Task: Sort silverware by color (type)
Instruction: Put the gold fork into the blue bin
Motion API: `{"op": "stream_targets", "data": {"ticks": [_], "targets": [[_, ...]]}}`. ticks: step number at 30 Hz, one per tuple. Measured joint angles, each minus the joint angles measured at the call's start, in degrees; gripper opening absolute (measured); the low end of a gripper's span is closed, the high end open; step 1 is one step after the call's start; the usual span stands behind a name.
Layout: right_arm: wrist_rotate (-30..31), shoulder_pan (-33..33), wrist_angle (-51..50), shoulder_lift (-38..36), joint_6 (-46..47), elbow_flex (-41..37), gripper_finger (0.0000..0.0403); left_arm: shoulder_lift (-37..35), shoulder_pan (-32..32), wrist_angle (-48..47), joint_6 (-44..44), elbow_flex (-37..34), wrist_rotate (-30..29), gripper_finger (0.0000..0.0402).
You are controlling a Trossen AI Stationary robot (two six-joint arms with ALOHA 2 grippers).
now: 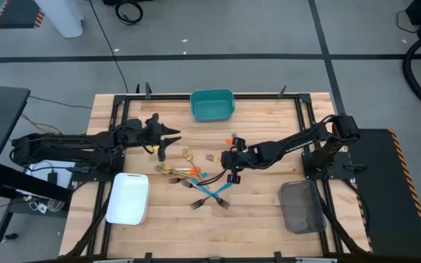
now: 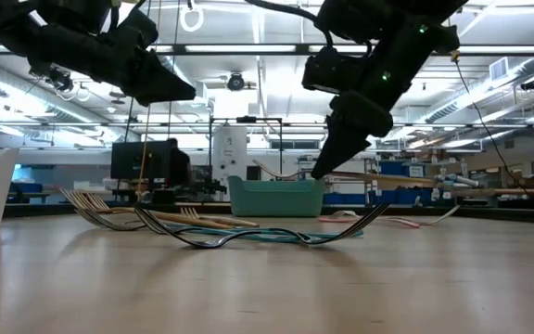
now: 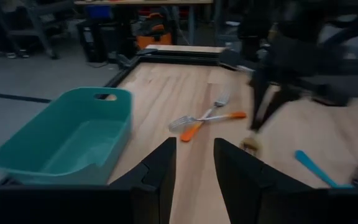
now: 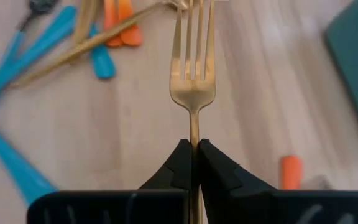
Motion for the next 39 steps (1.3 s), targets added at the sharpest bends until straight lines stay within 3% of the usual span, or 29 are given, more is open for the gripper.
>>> {"op": "stream_targets", "data": {"ticks": [6,22,39], "targets": [[1.38,-2.08,0.46,0.02,-3.89,1.13,0.0020,0.00,0.79,-0.25,-1.53,0.00,4.35,0.0116],[1.34,-9.25,-4.31,0.02,-21.77,12.30,0.0020,-3.46,-0.90,-5.67,-1.83,0.04,4.74,0.0116],[-3.39,-16.43,6.33,0.07,-34.03,12.79,0.0021,-6.43,-5.20,-16.08,-12.39,0.04,4.68,0.0116]]}}
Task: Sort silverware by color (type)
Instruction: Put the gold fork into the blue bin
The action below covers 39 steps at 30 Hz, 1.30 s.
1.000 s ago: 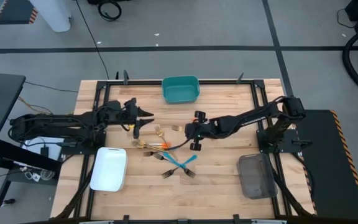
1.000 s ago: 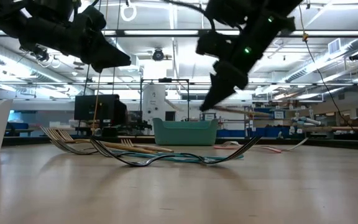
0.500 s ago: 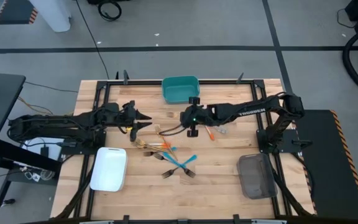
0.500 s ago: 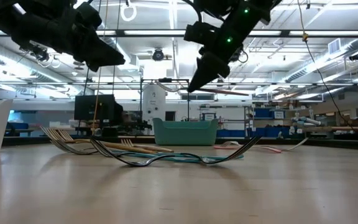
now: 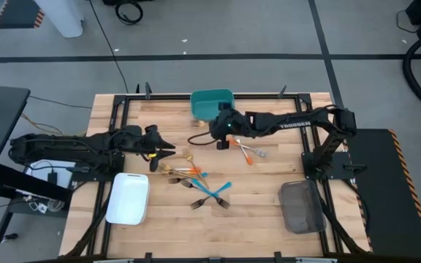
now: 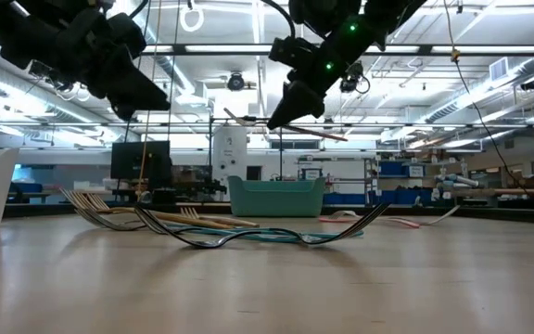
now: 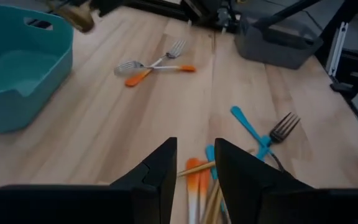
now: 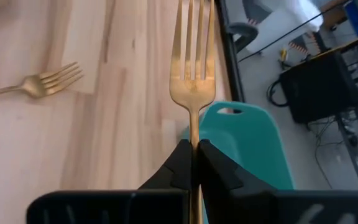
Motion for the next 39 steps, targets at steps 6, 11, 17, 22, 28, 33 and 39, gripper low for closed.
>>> {"op": "stream_targets", "data": {"ticks": [6,11,17,22,28,33,39], "targets": [[-2.49,-2.87,3.72,0.28,-1.93,0.00,0.0021,0.09,-1.56,0.28,-2.69,0.00,-0.02,0.0116],[-3.97,-5.47,5.68,0.28,-3.11,0.00,0.0021,0.09,-2.38,0.81,-2.72,0.00,-0.02,0.0116],[-6.44,-7.91,8.46,0.28,-3.75,0.00,0.0021,0.11,-2.35,2.18,-2.64,0.00,-1.41,0.0116],[-7.73,-9.17,11.39,0.28,-3.83,0.00,0.0021,0.13,-2.29,4.25,-0.69,0.00,-4.09,0.0116],[-8.80,-11.43,11.34,0.84,-3.68,3.23,0.0021,0.13,-2.09,8.48,4.80,0.00,-8.74,0.0116],[-12.13,-13.27,10.25,3.55,-4.12,7.76,0.0021,0.13,0.02,10.51,8.52,-0.02,-9.61,0.0116],[-15.03,-15.15,9.51,8.84,-4.26,11.73,0.0021,0.13,3.64,11.53,10.50,-0.04,-9.70,0.0116]]}}
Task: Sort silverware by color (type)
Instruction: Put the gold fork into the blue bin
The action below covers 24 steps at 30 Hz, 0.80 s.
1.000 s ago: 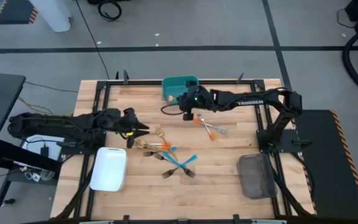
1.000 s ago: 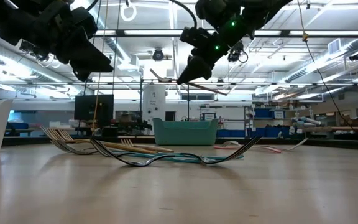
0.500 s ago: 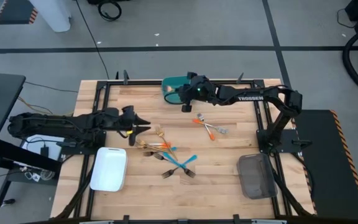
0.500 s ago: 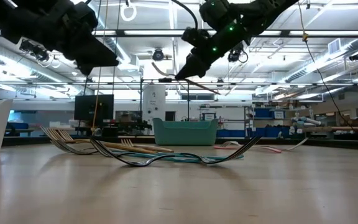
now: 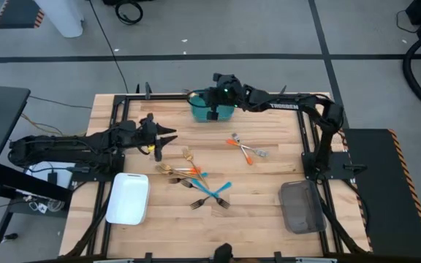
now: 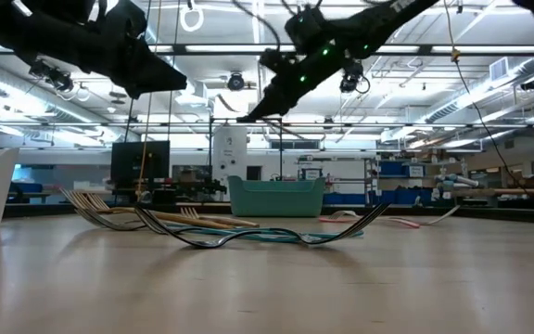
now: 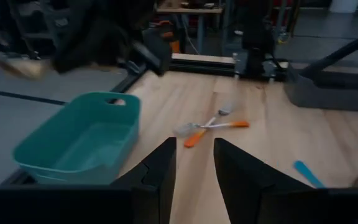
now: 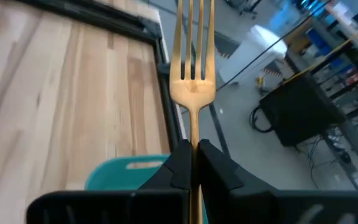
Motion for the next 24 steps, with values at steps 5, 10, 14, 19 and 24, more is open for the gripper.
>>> {"op": "stream_targets", "data": {"ticks": [5,10,14,19,24], "targets": [[-0.42,-1.37,1.64,2.43,0.36,0.73,0.0021,0.00,2.26,-1.02,0.43,0.00,0.03,0.0116],[0.08,-1.44,-1.88,2.75,1.01,0.53,0.0021,0.00,3.54,-3.40,0.90,0.00,0.22,0.0116],[-0.35,-1.10,-2.03,2.73,0.64,0.55,0.0021,0.00,3.95,-5.59,1.88,0.00,1.73,0.0116],[-0.77,-1.81,-2.42,2.70,-0.25,0.55,0.0021,0.00,3.73,-7.28,1.88,0.00,2.49,0.0116],[-3.71,-3.03,-2.40,2.70,-0.40,0.55,0.0021,0.00,3.73,-7.19,1.56,0.00,2.44,0.0116]]}}
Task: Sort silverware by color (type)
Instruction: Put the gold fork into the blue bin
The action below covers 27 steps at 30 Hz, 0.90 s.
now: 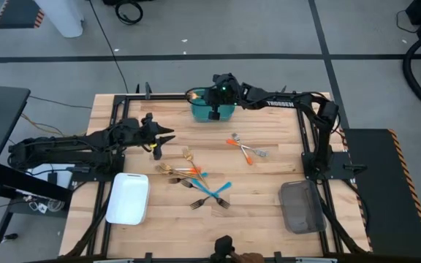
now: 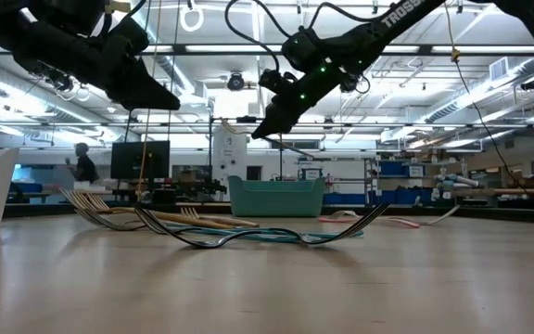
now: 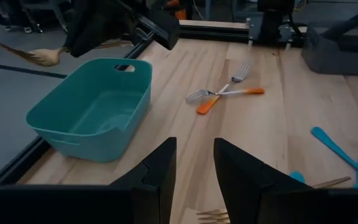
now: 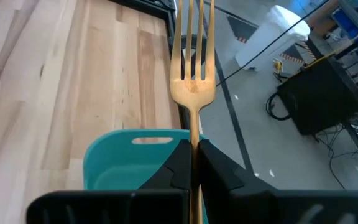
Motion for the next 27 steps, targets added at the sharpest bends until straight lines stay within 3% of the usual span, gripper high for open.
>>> {"op": "stream_targets", "data": {"ticks": [13,21,27], "targets": [[-4.12,-2.86,4.39,4.65,2.68,1.13,0.0021,0.00,0.09,3.14,0.35,0.00,-0.13,0.0116],[-5.30,-4.86,-3.71,10.55,5.08,7.30,0.0021,0.00,0.45,3.17,0.67,0.00,0.15,0.0116],[-5.14,-6.67,-5.52,10.67,8.14,7.72,0.0021,0.00,0.43,1.98,0.64,0.00,0.23,0.0116]]}}
